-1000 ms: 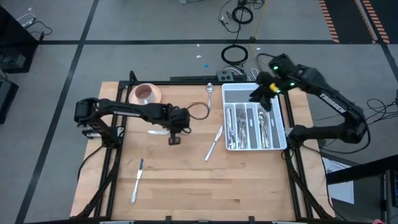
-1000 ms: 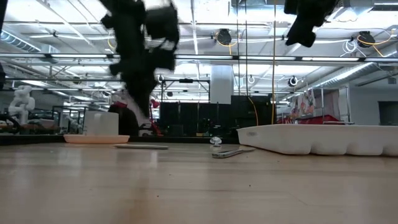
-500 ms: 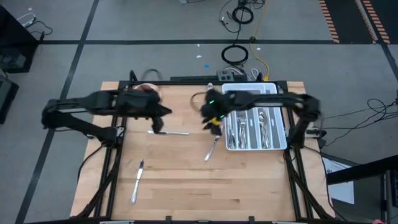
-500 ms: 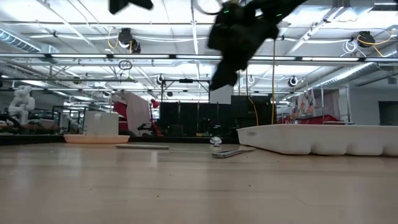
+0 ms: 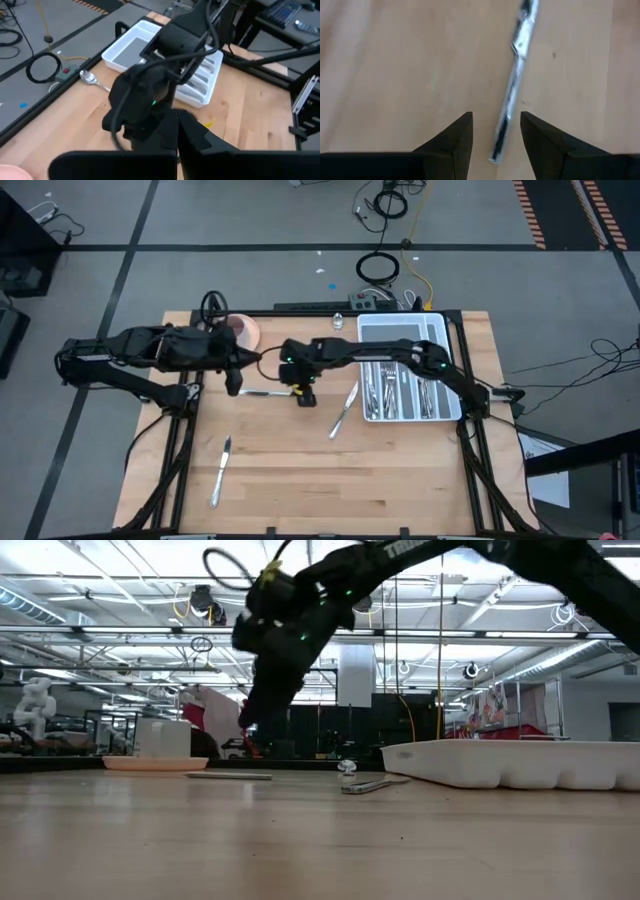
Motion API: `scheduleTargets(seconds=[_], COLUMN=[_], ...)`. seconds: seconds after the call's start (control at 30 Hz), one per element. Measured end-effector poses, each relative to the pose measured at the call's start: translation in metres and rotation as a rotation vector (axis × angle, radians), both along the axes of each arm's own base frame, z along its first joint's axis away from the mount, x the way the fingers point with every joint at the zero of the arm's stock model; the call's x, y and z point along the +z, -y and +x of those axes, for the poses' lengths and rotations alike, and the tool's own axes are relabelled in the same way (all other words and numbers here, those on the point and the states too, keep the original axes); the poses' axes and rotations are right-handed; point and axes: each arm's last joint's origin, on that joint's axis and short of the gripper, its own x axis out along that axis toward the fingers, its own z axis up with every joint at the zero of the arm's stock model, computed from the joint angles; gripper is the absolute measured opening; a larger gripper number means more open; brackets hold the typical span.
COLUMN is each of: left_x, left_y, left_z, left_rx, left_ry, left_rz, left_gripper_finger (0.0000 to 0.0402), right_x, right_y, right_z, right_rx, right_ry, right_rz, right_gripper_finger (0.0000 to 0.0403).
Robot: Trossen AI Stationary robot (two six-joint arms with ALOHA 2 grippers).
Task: Sort silverware
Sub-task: Put the silver table knife into the silverware rack
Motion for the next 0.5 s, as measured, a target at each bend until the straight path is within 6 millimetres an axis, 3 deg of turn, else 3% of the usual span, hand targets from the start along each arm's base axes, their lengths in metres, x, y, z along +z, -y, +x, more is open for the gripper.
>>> scheduleTargets(seconds=[0.3, 0.5], left_x=[-0.003, -0.003], left_y=[0.003, 0.003], left_z=[-0.003, -0.004], left_rx=[-0.025, -0.025], left_ry=[-0.047, -0.046], left_rz=[0.009, 0.011], left_gripper_finger=[0.0, 0.0], right_x=[-0.048, -0.061], right_y=[0.002, 0.002], right_z=[0.013, 0.014], right_rx=[-0.002, -0.022], right_ry=[-0.142, -0.178], right_rz=[-0.06, -0.084], right_gripper_finger=[0.0158, 0.0152])
